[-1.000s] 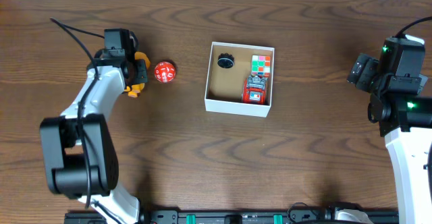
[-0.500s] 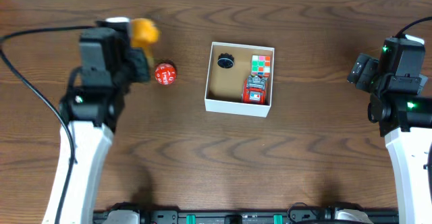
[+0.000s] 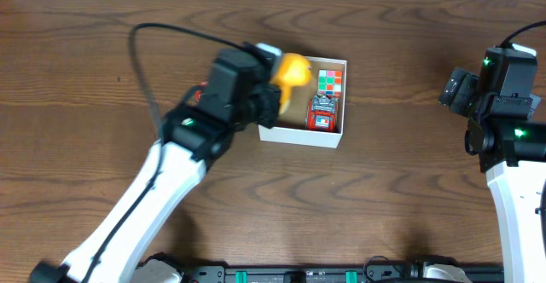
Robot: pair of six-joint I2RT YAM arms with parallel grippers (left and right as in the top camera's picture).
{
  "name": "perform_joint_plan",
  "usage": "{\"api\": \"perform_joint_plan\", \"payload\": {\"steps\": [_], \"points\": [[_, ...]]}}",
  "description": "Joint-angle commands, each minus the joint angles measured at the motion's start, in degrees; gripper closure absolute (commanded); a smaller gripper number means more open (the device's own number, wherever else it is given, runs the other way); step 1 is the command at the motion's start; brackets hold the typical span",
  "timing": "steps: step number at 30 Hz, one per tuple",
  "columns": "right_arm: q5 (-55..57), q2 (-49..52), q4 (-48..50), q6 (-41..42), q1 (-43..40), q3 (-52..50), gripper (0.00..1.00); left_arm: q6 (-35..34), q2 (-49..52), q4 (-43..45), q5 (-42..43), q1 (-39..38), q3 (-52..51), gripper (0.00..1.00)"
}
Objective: Pack container
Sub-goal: 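Carry the orange dinosaur into the white box and release it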
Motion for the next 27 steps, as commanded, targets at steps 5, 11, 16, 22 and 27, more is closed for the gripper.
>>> {"api": "perform_joint_plan", "payload": {"steps": [5,11,16,22,27], "points": [[0.4,0.0,-0.1,0.9,-0.3,0.1,0.01,-0.5,8.5,6.4,0.5,-1.7,0.8,0.94],[0.4,0.0,-0.1,0.9,-0.3,0.1,0.01,-0.5,12.6,7.0,-1.6,-1.7,0.8,0.94],[0.4,0.0,-0.1,0.9,-0.3,0.1,0.01,-0.5,14.5,7.9,-3.8,-1.7,0.8,0.94],[0.4,0.0,-0.1,0.9,-0.3,0.1,0.01,-0.5,15.7,7.8,-4.0,-1.7,0.8,0.94],[0.4,0.0,-0.1,0.9,-0.3,0.1,0.01,-0.5,17.6,7.6,-4.9,-1.7,0.8,0.87]]}}
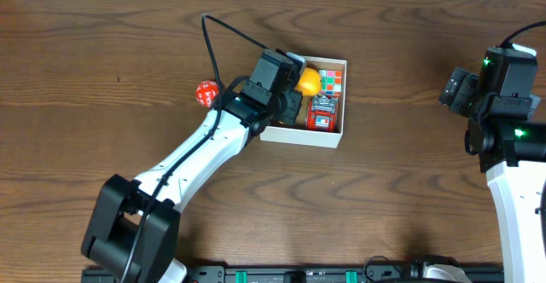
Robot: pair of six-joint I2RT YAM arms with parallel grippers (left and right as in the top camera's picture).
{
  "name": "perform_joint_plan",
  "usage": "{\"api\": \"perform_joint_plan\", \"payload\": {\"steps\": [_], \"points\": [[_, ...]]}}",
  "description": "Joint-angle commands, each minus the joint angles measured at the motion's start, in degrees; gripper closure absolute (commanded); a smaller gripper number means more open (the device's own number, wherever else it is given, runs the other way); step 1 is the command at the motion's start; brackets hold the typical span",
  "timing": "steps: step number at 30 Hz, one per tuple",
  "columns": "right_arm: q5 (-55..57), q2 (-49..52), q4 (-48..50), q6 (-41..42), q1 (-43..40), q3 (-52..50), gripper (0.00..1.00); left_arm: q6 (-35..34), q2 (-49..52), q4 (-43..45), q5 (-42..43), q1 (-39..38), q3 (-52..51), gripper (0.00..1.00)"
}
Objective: Pack container
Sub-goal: 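Carry the orange dinosaur into the white box and release it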
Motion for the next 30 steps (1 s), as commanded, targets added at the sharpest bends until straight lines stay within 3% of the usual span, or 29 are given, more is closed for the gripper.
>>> {"api": "perform_joint_plan", "payload": {"steps": [1,5,7,13,23,28,30], "points": [[0.4,0.0,-0.1,0.9,-0.3,0.1,0.01,-0.4,1.4,-0.1,-1.8,-0.1,0.8,0.86],[0.4,0.0,-0.1,0.9,-0.3,0.1,0.01,-0.4,2.1,-0.9,-2.3,-0.1,0.8,0.74],[0.4,0.0,-0.1,0.9,-0.3,0.1,0.01,-0.4,2.1,-1.4,-2.5,-0.1,0.8,0.55],[0.4,0.0,-0.1,0.9,-0.3,0.1,0.01,-0.4,2.0,-2.4,-5.3,-0.1,0.8,0.35],[0.4,0.0,-0.1,0.9,-0.3,0.1,0.01,-0.4,1.6,-1.6,-5.3,-0.1,0.9,0.35],[0.4,0.0,-0.1,0.9,-0.3,0.1,0.01,-0.4,1.6,-1.6,-5.3,-0.1,0.9,0.52],[0.4,0.0,-0.1,0.9,-0.3,0.1,0.01,-0.4,1.6,-1.6,-5.2,-0.1,0.9,0.66]]}}
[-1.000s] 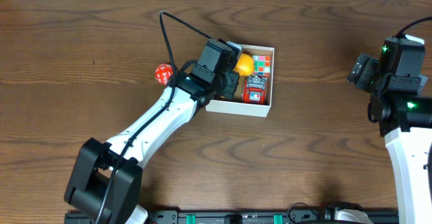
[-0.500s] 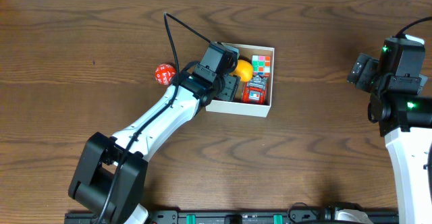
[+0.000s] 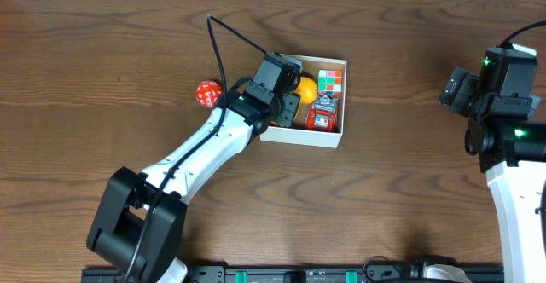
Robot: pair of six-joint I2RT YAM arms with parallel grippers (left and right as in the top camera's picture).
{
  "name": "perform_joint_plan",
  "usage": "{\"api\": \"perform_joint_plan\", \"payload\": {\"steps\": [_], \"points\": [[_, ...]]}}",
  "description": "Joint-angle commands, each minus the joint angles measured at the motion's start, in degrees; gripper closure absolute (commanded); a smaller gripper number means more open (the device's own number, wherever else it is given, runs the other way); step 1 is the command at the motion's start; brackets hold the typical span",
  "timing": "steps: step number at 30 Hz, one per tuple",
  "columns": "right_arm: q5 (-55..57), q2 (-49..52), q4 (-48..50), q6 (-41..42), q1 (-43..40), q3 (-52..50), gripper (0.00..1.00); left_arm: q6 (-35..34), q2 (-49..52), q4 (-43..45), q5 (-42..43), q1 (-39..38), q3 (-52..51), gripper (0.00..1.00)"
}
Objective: Pack container
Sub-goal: 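Carry the orange dinosaur into the white box and release it, then move the left gripper to the red lettered ball and grasp it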
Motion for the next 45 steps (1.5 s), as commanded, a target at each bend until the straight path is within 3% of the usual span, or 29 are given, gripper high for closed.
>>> {"api": "perform_joint_plan", "payload": {"steps": [1,4,16,23,29,31,34,36,37,39,45], "points": [[0.4,0.0,-0.1,0.9,-0.3,0.1,0.01,0.1,-0.1,0.0,-1.0,0.0,0.9,0.75],[0.4,0.0,-0.1,0.9,-0.3,0.1,0.01,0.1,-0.1,0.2,-1.0,0.0,0.9,0.94],[0.4,0.0,-0.1,0.9,-0.3,0.1,0.01,-1.4,-0.8,0.6,-1.4,0.2,1.0,0.94],[0.4,0.0,-0.1,0.9,-0.3,0.1,0.01,-1.4,-8.3,1.6,-7.1,2.9,2.1,0.94],[0.4,0.0,-0.1,0.9,-0.3,0.1,0.01,-3.9,-15.0,-4.3,-16.4,8.3,2.1,0.93],[0.4,0.0,-0.1,0.9,-0.3,0.1,0.01,-3.9,-15.3,-6.7,-16.5,11.2,2.1,0.88],[0.4,0.0,-0.1,0.9,-0.3,0.1,0.01,-3.9,-14.7,-9.3,-16.4,15.1,2.0,0.71],[0.4,0.0,-0.1,0.9,-0.3,0.1,0.01,-3.9,-13.8,-9.6,-16.2,17.4,1.9,0.24],[0.4,0.0,-0.1,0.9,-0.3,0.1,0.01,-3.8,-13.2,-9.6,-15.7,18.4,1.9,0.17],[0.4,0.0,-0.1,0.9,-0.3,0.1,0.01,-3.8,-11.9,-9.2,-14.8,20.1,1.9,0.10],[0.4,0.0,-0.1,0.9,-0.3,0.1,0.01,-3.9,-6.6,-7.1,-9.2,24.1,1.9,0.10]]}}
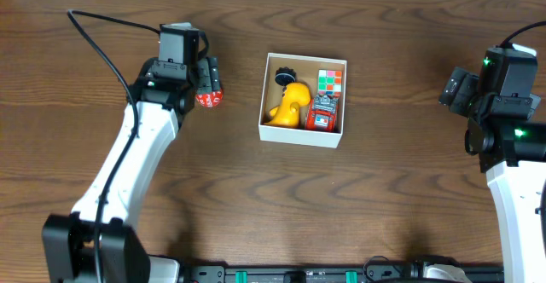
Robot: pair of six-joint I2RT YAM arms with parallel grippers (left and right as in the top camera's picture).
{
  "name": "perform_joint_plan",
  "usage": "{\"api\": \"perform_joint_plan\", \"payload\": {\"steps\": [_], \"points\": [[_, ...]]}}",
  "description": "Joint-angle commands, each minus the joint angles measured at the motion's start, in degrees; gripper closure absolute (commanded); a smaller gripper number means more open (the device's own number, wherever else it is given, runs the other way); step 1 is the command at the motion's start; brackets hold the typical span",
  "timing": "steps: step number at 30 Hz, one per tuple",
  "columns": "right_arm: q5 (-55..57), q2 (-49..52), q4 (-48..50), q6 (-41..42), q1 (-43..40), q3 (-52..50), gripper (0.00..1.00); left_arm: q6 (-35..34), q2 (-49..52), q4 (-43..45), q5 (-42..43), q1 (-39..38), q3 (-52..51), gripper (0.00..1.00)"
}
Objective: Pack container
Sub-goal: 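Move the left gripper to the red lettered ball and grasp it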
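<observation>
The white box [266, 131] sits mid-table in the overhead view. Inside it a yellow dinosaur toy [288, 104] lies on the left, a Rubik's cube [329, 81] at the back right, and a red toy car [322, 113] at the front right. Left of the box, a red ball with white marks [208, 101] lies on the table. My left gripper [211, 80] hovers right over it, apparently open, and covers most of the ball. My right gripper [450, 90] hangs at the far right, away from everything; its jaws are too small to read.
The brown wooden table [384, 198] carries only the box and the ball. A black cable [102, 36] loops from my left arm over the back left of the table. The right arm stands near the right edge.
My left gripper was in the box at the yellow toy. Now the toy lies free in the box and the gripper is left of the box, over the red ball.
My left gripper first held the yellow toy above the box's left side. Then it was lower, with the toy inside the box, and stayed there. Now the toy rests in the box and the gripper is at the red ball. The right arm never moved.
</observation>
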Motion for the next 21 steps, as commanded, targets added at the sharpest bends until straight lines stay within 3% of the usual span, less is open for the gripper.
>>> {"api": "perform_joint_plan", "payload": {"steps": [1,9,17,18,21], "points": [[0.4,0.0,-0.1,0.9,-0.3,0.1,0.01,-0.1,3.5,0.9,4.5,1.8,0.3,0.10],[0.4,0.0,-0.1,0.9,-0.3,0.1,0.01,-0.1,13.0,5.2,11.0,2.6,0.3,0.10],[0.4,0.0,-0.1,0.9,-0.3,0.1,0.01,-0.1,18.6,4.4,11.2,2.6,0.3,0.11],[0.4,0.0,-0.1,0.9,-0.3,0.1,0.01,-0.1,18.8,4.3,11.2,2.6,0.3,0.16],[0.4,0.0,-0.1,0.9,-0.3,0.1,0.01,-0.1,18.9,4.3,11.2,2.6,0.3,0.43]]}}
